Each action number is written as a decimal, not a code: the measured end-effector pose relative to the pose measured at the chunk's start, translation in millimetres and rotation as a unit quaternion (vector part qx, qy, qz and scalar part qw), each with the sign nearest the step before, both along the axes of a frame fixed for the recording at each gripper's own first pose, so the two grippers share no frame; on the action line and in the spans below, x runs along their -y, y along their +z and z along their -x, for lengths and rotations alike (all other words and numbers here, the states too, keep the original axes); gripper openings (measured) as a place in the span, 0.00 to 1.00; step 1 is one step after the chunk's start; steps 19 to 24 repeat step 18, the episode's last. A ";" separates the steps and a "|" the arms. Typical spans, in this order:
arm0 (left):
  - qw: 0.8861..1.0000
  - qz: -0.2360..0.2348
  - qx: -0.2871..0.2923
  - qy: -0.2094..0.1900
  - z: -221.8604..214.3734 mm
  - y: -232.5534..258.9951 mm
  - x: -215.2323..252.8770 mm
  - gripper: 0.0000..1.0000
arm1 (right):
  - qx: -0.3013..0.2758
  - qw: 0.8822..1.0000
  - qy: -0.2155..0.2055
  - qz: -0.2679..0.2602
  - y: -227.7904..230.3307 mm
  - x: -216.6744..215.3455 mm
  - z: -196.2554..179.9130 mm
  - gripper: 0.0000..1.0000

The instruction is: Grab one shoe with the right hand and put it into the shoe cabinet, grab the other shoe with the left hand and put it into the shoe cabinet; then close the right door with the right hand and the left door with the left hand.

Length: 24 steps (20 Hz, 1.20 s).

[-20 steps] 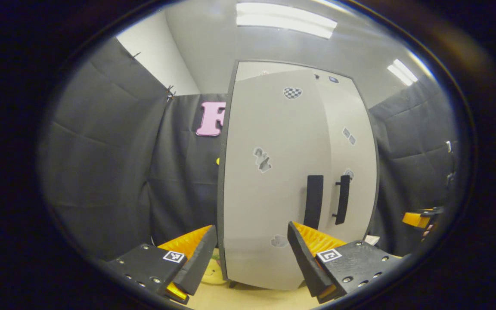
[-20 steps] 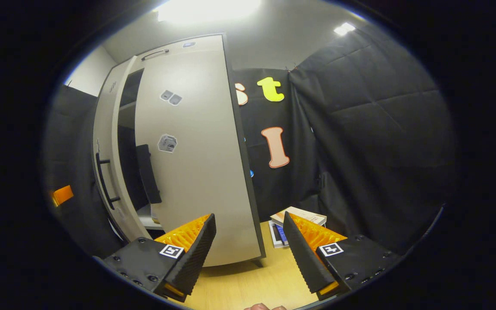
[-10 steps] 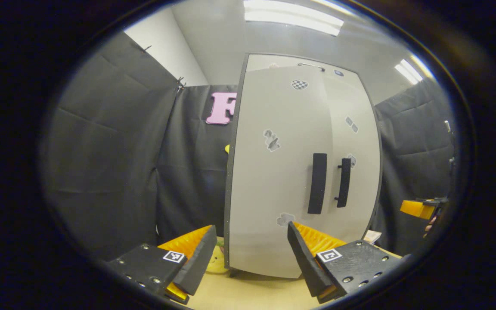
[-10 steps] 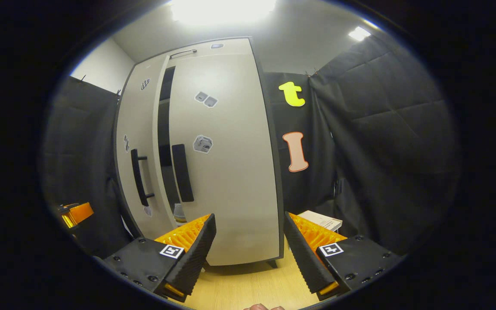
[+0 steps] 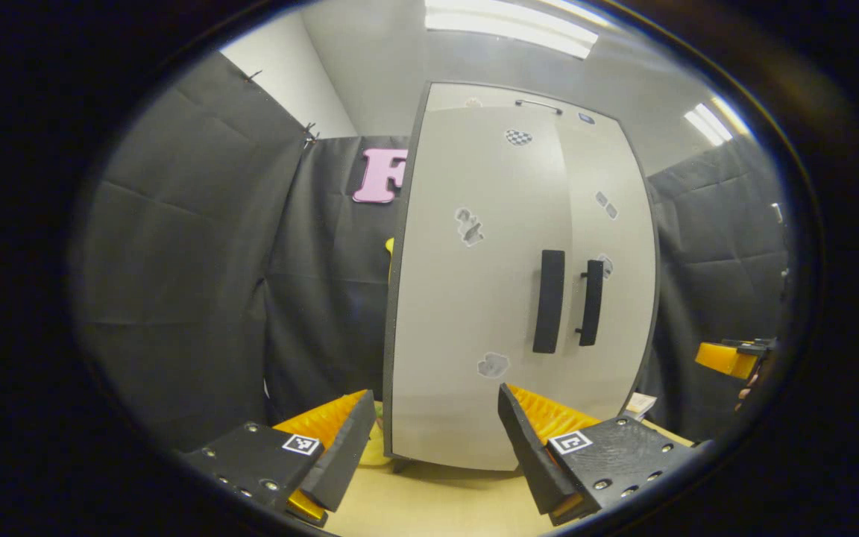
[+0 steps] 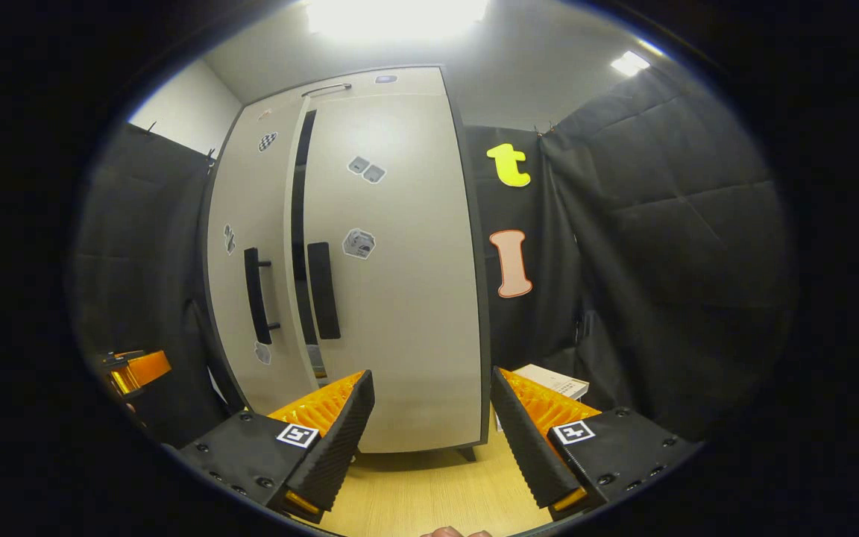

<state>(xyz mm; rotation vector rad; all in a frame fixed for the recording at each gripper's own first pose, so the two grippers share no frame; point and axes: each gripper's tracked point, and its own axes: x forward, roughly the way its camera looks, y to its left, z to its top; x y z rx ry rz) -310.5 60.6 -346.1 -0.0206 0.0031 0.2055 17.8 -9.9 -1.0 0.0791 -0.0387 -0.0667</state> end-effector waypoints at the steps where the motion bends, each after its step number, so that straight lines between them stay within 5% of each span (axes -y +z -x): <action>1: 1.000 -0.001 0.001 -0.001 -0.3 0.8 0.1 0.94 | 0.002 1.000 -0.001 0.002 0.7 -0.8 0.0 0.98; 24: 1.000 -0.014 0.000 -0.008 -2.8 -2.1 -1.8 0.94 | 0.003 1.000 -0.013 0.012 -2.6 -3.9 -15.6 0.92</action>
